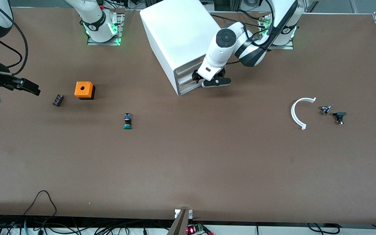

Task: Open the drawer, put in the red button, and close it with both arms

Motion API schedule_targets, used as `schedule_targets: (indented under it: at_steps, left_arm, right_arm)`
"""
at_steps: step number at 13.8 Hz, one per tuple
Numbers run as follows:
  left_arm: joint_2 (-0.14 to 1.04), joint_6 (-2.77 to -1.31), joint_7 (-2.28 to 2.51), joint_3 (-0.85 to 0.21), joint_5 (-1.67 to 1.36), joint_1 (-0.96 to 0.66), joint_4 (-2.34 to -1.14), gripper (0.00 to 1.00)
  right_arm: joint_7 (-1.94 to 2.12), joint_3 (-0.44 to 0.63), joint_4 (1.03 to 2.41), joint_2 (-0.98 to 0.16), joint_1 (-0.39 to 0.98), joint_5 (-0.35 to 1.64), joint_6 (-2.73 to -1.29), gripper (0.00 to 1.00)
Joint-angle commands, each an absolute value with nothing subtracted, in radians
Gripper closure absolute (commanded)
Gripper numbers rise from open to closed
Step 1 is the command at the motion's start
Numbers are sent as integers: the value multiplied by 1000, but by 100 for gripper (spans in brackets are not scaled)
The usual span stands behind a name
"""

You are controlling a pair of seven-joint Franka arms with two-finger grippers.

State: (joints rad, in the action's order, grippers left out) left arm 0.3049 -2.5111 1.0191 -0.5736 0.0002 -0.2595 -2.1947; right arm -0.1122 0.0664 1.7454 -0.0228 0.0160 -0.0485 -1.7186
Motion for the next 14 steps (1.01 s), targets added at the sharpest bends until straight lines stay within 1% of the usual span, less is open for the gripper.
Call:
schedule_targets:
  at_steps: [1,2,6,7,8,9,12,14]
  left_arm:
    - [261,-2499,1014,-574,-5,-246,-2206,0]
    - [253,-2503,1014,-562,5,-215,-2197,0]
    - [213,-2508,982,-366,9,-163,-2114,0]
    - [192,-2497,900,-321,9,-160,-2099,0]
    - [161,-2456,796,-284,9,-143,-2088,0]
    - [134,-2391,691,-270,5,-114,-2056,0]
    - [40,-2061,461,-259,2,-45,-1913,0]
    - [2,-1843,341,-191,-2,-28,-1800,0]
  right_arm:
    - [-69,80,1779,0,21,-32,-1750,0]
    - [-69,80,1779,2,21,-34,-1749,0]
    - [14,78,1776,6,21,-43,-1736,0]
    - [12,78,1776,6,21,-41,-1736,0]
    - [8,78,1776,6,21,-38,-1740,0]
    - [5,78,1776,6,21,-32,-1741,0]
    - [3,78,1776,6,21,-29,-1741,0]
    - [2,78,1776,6,23,-28,-1740,0]
